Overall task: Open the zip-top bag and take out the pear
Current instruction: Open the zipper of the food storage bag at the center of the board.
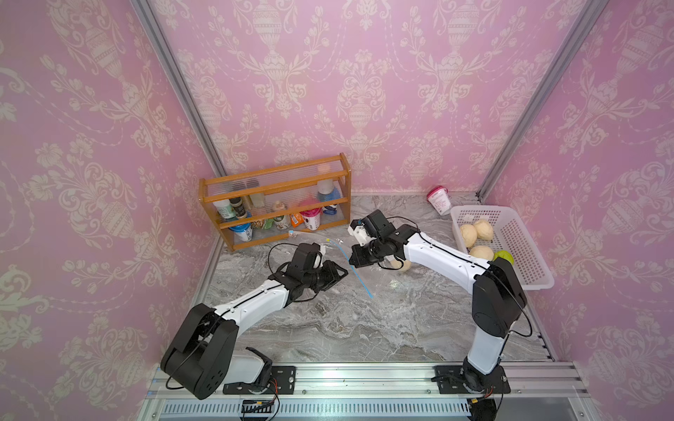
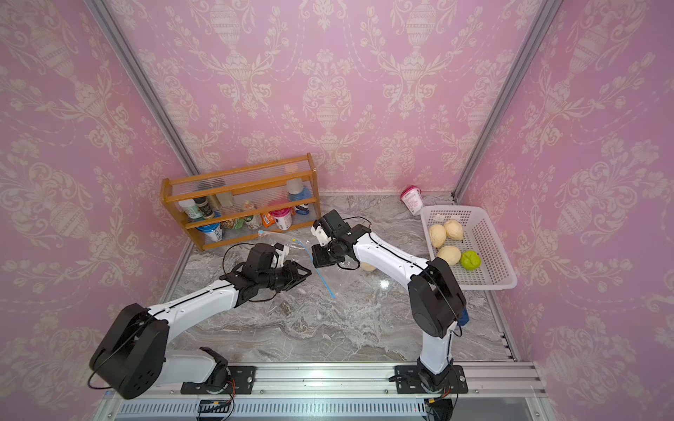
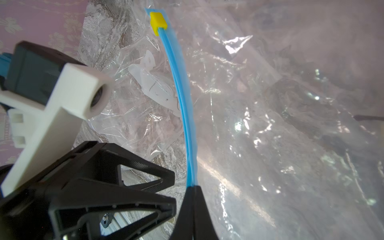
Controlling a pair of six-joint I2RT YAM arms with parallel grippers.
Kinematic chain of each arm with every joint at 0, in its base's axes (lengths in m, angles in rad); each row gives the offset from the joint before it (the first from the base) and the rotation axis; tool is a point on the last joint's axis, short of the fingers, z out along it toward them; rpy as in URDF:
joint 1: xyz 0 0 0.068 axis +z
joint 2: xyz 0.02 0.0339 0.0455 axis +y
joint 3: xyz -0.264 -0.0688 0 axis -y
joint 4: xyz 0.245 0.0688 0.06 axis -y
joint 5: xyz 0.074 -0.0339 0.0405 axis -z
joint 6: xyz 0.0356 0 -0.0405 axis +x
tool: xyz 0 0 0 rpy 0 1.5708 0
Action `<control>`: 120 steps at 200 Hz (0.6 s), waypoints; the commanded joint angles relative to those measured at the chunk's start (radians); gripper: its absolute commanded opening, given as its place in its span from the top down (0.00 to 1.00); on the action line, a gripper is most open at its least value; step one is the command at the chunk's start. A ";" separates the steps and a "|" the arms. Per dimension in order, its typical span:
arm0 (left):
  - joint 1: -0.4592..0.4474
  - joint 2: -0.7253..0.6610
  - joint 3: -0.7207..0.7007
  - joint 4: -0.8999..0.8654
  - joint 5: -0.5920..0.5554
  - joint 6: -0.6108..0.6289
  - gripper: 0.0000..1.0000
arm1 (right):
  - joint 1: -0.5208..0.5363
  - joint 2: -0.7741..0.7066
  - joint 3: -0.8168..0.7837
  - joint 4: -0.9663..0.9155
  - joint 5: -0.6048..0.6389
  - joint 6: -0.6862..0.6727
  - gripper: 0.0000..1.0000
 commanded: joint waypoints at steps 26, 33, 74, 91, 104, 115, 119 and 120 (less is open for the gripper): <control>-0.010 -0.137 -0.014 -0.010 -0.144 -0.074 0.59 | -0.026 -0.041 -0.062 0.111 -0.119 0.070 1.00; -0.010 -0.146 -0.017 -0.021 -0.157 -0.073 0.59 | -0.027 -0.044 -0.067 0.119 -0.120 0.074 1.00; -0.011 -0.115 -0.031 0.017 -0.149 -0.089 0.64 | -0.035 -0.055 -0.081 0.142 -0.158 0.082 1.00; -0.016 -0.099 -0.026 0.014 -0.161 -0.088 0.66 | -0.037 -0.059 -0.087 0.156 -0.169 0.094 1.00; -0.020 -0.100 -0.029 0.015 -0.176 -0.088 0.67 | -0.038 -0.064 -0.093 0.165 -0.177 0.100 1.00; -0.020 -0.102 -0.031 0.024 -0.181 -0.088 0.66 | -0.038 -0.064 -0.097 0.168 -0.183 0.104 1.00; -0.020 -0.102 -0.032 0.030 -0.182 -0.088 0.66 | -0.037 -0.064 -0.097 0.168 -0.186 0.104 1.00; -0.020 -0.102 -0.032 0.031 -0.181 -0.089 0.66 | -0.037 -0.063 -0.098 0.168 -0.187 0.105 1.00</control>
